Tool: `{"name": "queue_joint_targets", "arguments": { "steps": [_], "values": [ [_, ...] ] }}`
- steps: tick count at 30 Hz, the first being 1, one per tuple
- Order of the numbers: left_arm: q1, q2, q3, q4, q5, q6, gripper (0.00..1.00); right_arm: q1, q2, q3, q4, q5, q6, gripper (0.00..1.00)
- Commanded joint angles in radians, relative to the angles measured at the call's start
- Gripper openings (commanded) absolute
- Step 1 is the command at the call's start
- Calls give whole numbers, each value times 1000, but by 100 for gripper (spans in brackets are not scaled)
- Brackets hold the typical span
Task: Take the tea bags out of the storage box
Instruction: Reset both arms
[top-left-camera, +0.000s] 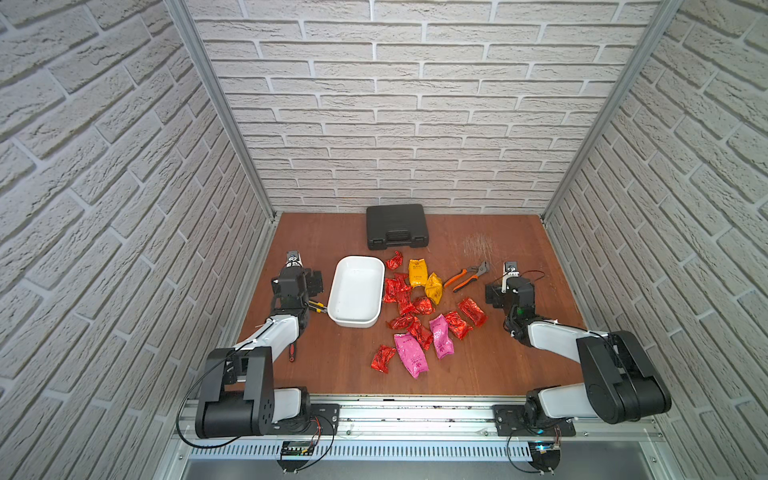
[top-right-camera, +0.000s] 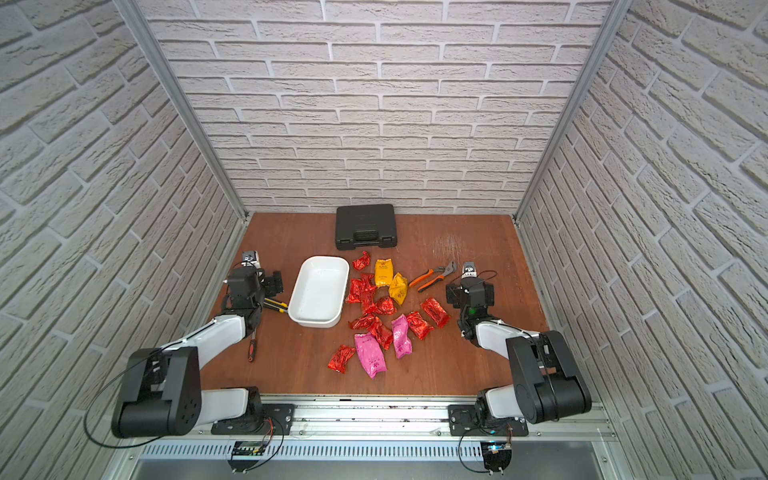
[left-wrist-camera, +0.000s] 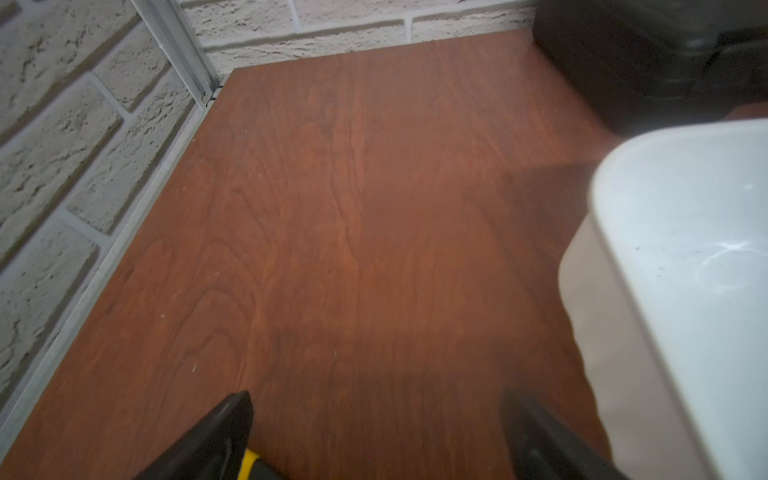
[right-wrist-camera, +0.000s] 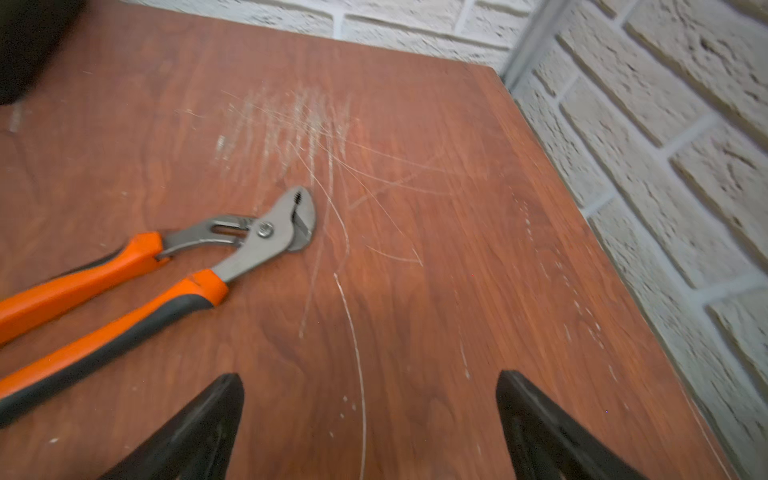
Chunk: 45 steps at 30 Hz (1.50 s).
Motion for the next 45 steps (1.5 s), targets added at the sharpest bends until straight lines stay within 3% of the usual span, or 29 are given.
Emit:
{"name": "queue_joint_targets", "arguments": {
  "steps": [1, 7, 9, 17, 21, 26, 29, 45],
  "values": [
    [17, 19, 7, 128, 76, 57, 98, -13, 29, -3, 201, -109, -55, 100],
    [26, 44, 35, 98, 92, 87, 98, -51, 110, -56, 373, -138, -20, 99],
    [26, 41, 30, 97, 109, 101, 98, -56, 82, -40, 296, -145, -14, 100],
    [24, 13, 19, 31, 180, 111, 98, -87, 89, -29, 284, -165, 16, 99],
    [21, 46, -84, 207, 164, 126, 98, -87, 91, -29, 287, -165, 18, 99],
    [27, 177, -113, 377, 249, 167, 98, -89, 91, -29, 285, -167, 17, 99],
    [44, 239, -140, 482, 231, 136, 98, -89, 91, -28, 284, -167, 18, 99],
    [55, 240, -101, 405, 194, 113, 98, -91, 91, -27, 284, -168, 18, 99]
  ]
}}
